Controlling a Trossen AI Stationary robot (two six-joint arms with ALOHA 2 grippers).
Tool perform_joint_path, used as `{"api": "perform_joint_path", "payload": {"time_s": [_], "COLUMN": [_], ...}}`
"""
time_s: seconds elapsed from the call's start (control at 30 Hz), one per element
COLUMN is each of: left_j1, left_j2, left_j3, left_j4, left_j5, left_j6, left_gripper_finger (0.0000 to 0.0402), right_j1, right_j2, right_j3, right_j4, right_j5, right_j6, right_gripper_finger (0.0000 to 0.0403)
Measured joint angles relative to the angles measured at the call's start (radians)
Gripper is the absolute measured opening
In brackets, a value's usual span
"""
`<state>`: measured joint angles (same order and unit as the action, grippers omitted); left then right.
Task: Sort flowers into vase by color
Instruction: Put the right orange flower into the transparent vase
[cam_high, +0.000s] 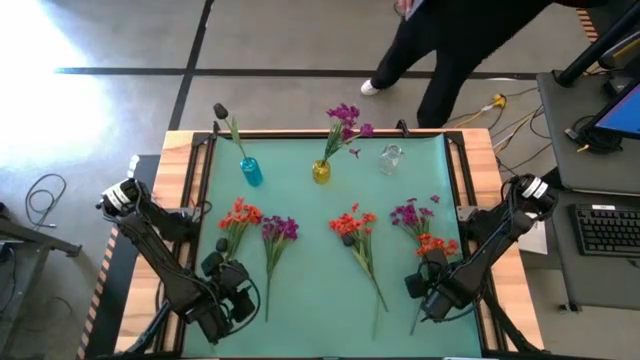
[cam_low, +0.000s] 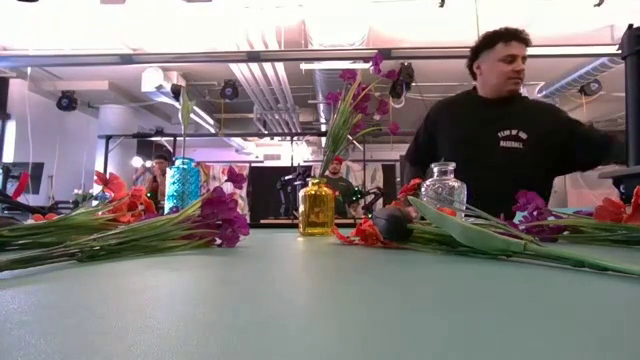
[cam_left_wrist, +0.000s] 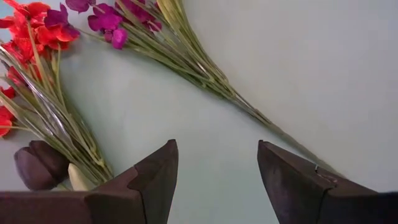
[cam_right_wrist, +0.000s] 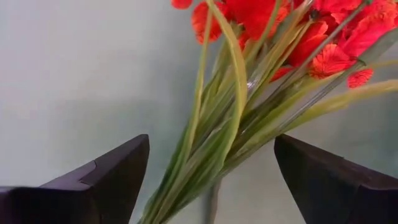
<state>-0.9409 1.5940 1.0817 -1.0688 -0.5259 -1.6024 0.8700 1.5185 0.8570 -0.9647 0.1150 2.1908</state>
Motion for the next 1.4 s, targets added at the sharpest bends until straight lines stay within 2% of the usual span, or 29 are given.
{"api": "perform_joint_path", "payload": {"time_s": [0.13, 0.57, 0.83, 0.97, 1.13, 1.4], "left_j1": [0.000, 0.000, 0.000, 0.000, 0.001, 0.002], "left_j2": [0.000, 0.000, 0.000, 0.000, 0.000, 0.000], "left_j3": [-0.002, -0.002, -0.002, -0.002, -0.003, -0.003], "left_j4": [-0.004, -0.012, -0.016, -0.018, -0.020, -0.019], "left_j5": [-0.014, -0.042, -0.044, -0.044, -0.044, -0.044], "left_j6": [0.000, -0.002, -0.003, -0.003, -0.003, -0.003], "left_gripper_finger": [0.0206, 0.0206, 0.0206, 0.0206, 0.0206, 0.0206], "right_j1": [0.000, 0.000, 0.000, 0.000, 0.001, 0.003], "right_j2": [0.000, 0.000, 0.000, -0.011, -0.037, -0.045], "right_j3": [-0.005, 0.035, 0.039, 0.040, 0.070, 0.213], "right_j4": [0.005, 0.002, 0.002, 0.003, -0.021, -0.246], "right_j5": [0.005, 0.016, 0.015, 0.010, 0.008, 0.008], "right_j6": [0.010, -0.003, -0.015, -0.018, -0.036, -0.060], "right_gripper_finger": [0.0299, 0.0120, 0.0034, 0.0014, 0.0019, 0.0022]}}
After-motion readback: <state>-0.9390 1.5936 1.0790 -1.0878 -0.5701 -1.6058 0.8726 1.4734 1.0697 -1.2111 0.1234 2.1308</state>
